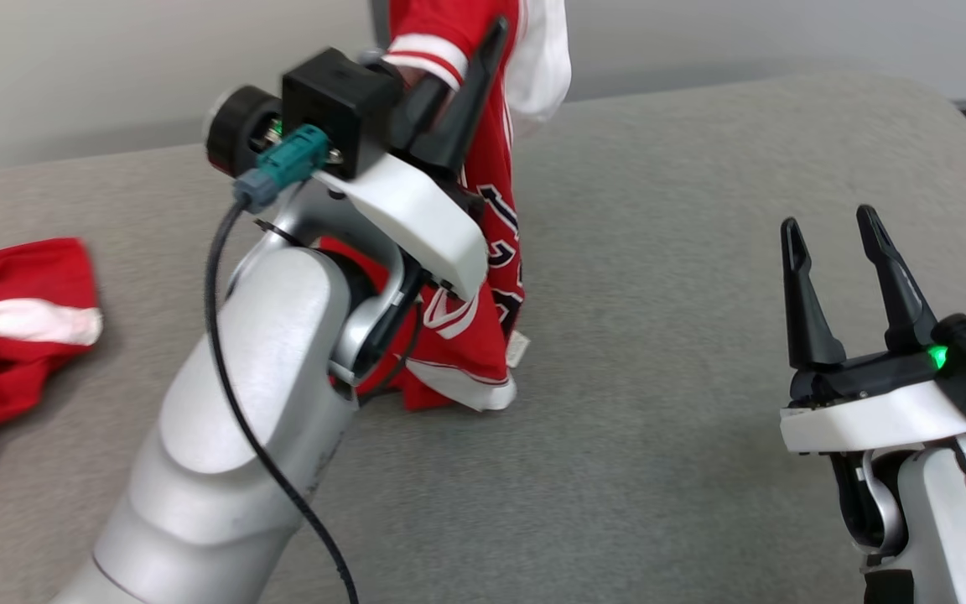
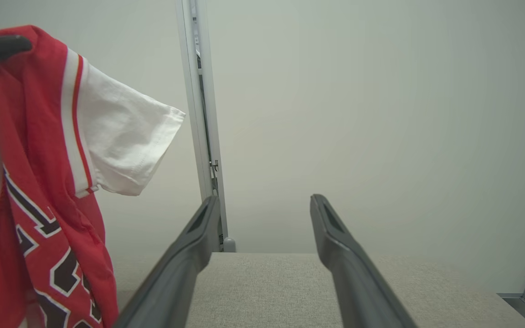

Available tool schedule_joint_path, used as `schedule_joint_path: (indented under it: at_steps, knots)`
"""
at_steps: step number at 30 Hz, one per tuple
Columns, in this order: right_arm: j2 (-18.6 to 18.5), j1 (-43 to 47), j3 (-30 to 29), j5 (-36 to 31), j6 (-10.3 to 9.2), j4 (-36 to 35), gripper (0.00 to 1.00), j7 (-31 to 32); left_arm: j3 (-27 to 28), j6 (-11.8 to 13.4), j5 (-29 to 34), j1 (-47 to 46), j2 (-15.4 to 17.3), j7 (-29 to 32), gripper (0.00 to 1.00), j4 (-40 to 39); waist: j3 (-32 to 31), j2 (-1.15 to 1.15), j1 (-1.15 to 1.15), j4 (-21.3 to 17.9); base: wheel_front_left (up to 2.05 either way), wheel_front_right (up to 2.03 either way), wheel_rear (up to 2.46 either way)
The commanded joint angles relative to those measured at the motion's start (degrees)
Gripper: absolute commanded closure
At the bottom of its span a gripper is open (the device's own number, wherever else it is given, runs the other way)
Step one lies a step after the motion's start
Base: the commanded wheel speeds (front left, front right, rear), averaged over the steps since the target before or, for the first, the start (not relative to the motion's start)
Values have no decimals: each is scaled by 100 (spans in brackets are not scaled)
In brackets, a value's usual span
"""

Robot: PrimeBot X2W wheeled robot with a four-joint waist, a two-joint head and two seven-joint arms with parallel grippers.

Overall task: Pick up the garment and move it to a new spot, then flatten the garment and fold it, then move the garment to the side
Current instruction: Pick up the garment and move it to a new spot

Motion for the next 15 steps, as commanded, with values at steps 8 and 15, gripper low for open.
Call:
schedule_joint_path:
  at_steps: [8, 15]
  knots:
    - [74, -228, -38, 173, 1, 30, 0, -12, -815, 464, -582, -303, -43, -408, 100, 755, 603, 0, 0, -1360, 0, 0, 0]
    - [91, -264, -25, 389, 1, 135, 0, -13, -1819, 808, -1210, -536, -43, -864, 100, 1608, 709, 0, 0, -2013, 0, 0, 0]
